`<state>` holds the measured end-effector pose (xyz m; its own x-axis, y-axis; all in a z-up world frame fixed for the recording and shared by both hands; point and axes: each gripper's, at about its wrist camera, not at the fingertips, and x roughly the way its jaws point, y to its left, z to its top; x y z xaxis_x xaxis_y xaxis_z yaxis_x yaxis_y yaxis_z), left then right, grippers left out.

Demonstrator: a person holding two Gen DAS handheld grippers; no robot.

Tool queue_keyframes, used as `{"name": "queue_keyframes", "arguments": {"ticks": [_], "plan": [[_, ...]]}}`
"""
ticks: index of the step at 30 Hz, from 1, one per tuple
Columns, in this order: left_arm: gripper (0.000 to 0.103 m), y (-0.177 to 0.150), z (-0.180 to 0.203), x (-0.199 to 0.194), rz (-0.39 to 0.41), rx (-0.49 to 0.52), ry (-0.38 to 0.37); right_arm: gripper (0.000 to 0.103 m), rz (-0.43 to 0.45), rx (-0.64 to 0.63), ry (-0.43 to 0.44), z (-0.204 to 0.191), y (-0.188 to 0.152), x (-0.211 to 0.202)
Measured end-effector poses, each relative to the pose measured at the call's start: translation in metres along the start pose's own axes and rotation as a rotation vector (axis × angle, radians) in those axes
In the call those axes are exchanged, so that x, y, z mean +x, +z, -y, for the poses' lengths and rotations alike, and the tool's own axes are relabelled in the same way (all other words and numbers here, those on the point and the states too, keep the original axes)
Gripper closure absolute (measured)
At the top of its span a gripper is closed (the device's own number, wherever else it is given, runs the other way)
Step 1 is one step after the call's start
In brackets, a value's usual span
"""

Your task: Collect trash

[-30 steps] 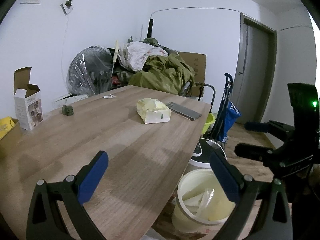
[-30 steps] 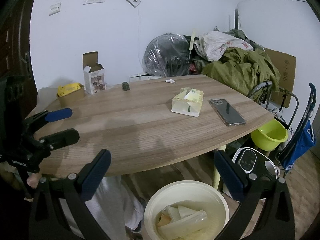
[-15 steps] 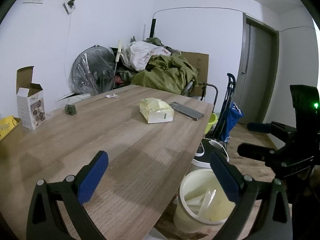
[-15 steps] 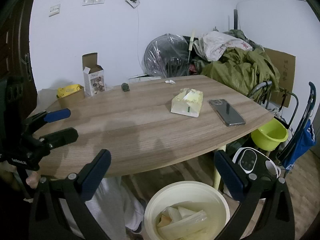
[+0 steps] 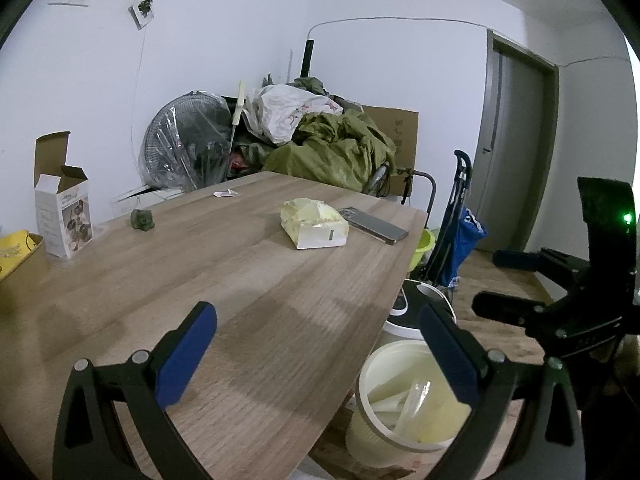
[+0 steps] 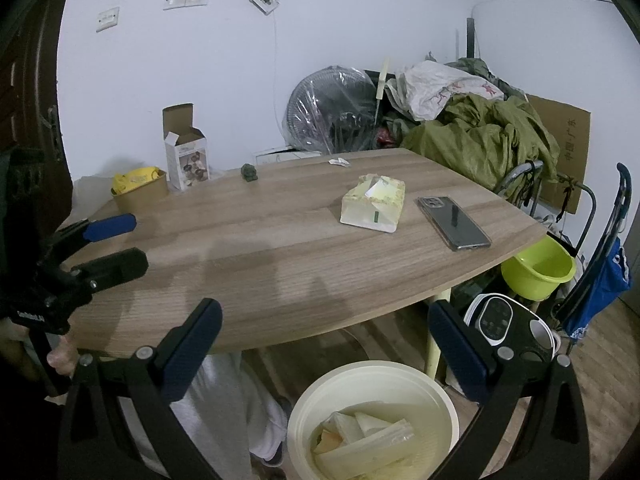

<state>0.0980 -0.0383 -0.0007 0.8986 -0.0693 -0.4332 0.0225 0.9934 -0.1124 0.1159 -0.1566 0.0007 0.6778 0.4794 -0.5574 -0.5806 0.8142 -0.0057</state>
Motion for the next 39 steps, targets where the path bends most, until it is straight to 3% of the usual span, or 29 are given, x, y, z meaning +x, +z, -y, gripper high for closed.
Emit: {"name": "queue_keyframes", "arguments": {"ticks": [39], "plan": [[0.002, 0.002, 0.009, -0.004, 0.005, -0.006, -0.008, 0.001, -0.007, -0.010, -0.005, 0.004, -0.006, 0.001]]}}
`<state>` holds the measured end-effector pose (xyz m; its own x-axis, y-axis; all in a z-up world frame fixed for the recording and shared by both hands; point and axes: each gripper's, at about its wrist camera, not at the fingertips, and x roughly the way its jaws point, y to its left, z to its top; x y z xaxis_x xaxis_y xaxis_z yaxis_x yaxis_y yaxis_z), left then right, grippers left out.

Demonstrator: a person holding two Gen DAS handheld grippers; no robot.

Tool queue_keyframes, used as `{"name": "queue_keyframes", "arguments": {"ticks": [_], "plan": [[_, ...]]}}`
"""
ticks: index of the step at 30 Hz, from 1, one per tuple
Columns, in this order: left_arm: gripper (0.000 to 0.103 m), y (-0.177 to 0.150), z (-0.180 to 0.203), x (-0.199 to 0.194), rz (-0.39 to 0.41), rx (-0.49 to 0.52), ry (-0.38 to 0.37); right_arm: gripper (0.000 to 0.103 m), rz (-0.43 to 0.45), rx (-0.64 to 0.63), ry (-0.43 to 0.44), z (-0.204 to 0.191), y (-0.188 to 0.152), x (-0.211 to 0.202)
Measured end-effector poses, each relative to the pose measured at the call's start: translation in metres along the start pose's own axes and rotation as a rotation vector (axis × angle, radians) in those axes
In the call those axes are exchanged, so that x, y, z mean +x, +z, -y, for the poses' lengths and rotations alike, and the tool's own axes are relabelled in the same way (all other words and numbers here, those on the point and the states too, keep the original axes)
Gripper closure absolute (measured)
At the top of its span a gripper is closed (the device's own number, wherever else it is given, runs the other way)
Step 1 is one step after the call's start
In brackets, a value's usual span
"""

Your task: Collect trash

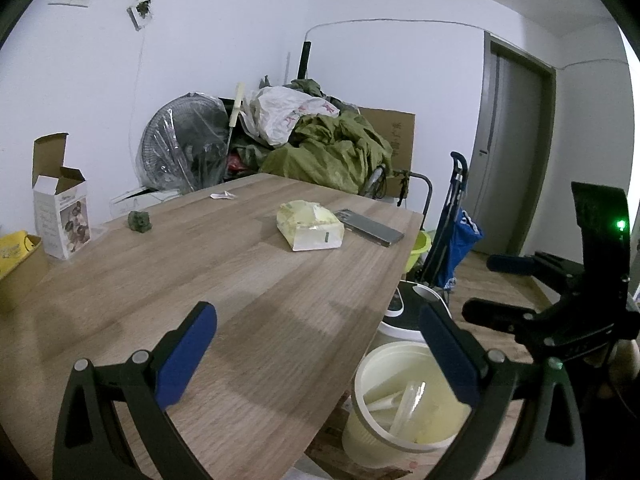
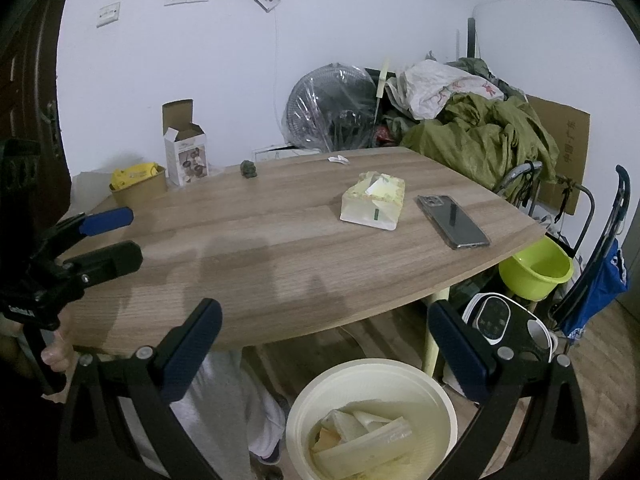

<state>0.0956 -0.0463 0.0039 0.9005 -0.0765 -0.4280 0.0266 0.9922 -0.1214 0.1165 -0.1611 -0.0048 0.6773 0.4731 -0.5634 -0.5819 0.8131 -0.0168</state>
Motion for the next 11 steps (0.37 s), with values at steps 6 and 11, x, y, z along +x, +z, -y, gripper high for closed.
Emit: {"name": "queue_keyframes", "arguments": {"ticks": [6, 11], "plan": [[0.002, -0.0006, 0.0044, 0.0006, -0.007, 0.007, -0.005, 0.001, -0.002, 0.001, 0.000, 0.0005, -0.0002, 0.0012], [0.002, -0.0010, 0.0047, 0.0015, -0.010, 0.003, -0.006, 0.001, -0.011, 0.000, -0.001, 0.0007, -0.0025, 0.0022]]}}
